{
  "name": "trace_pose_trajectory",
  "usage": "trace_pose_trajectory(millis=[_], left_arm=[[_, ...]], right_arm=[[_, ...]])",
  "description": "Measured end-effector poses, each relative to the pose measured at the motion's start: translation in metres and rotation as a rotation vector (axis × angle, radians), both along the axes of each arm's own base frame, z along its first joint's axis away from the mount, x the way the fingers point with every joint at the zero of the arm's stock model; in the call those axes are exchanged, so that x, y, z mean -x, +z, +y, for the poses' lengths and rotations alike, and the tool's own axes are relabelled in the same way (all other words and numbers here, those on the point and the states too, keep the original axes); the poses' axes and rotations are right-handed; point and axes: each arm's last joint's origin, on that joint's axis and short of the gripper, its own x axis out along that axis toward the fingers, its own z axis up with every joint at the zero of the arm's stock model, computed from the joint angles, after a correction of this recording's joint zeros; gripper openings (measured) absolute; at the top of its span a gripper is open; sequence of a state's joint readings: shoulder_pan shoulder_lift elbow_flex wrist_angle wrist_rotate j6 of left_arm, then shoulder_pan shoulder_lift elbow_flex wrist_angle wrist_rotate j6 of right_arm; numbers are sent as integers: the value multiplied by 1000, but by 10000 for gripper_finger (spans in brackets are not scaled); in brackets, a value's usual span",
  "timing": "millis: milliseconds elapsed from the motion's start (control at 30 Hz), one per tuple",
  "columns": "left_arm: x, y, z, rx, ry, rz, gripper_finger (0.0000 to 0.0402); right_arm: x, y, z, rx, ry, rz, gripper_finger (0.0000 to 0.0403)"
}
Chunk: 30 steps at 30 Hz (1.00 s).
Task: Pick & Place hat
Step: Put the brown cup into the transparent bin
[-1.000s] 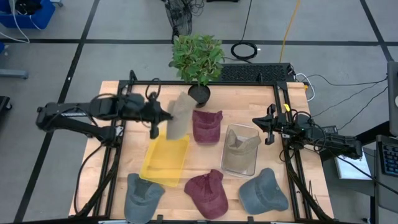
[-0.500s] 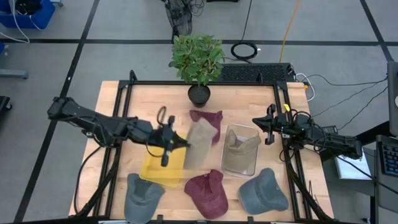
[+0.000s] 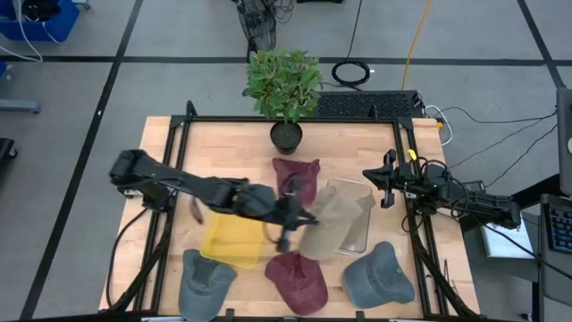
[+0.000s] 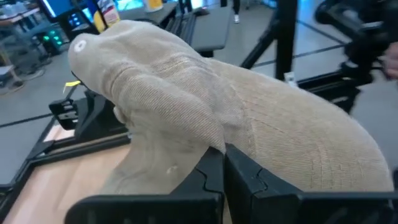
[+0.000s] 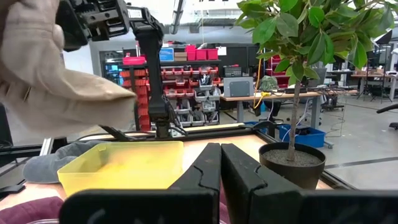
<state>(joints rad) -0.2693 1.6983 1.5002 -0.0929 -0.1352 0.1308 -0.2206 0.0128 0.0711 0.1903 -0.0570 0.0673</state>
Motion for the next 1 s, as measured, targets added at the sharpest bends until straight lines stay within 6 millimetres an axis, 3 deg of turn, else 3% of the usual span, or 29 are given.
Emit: trace_pose_trajectory(millis=[233,433,633,1000], left_arm=[[-59,-27,12,33,76,44,4],[-91,-56,17,10,143,81,4],[-102,-75,24,14,183,111,4],[-98,-85,27,-15,248,174,3]], right_arm=[[0,0,0,1,-1,-5,0],[1,5,0,40,-13,-44,0],[1,5,-1,143,-64,-28,0],[2,9,0,166,-65,-62,0]])
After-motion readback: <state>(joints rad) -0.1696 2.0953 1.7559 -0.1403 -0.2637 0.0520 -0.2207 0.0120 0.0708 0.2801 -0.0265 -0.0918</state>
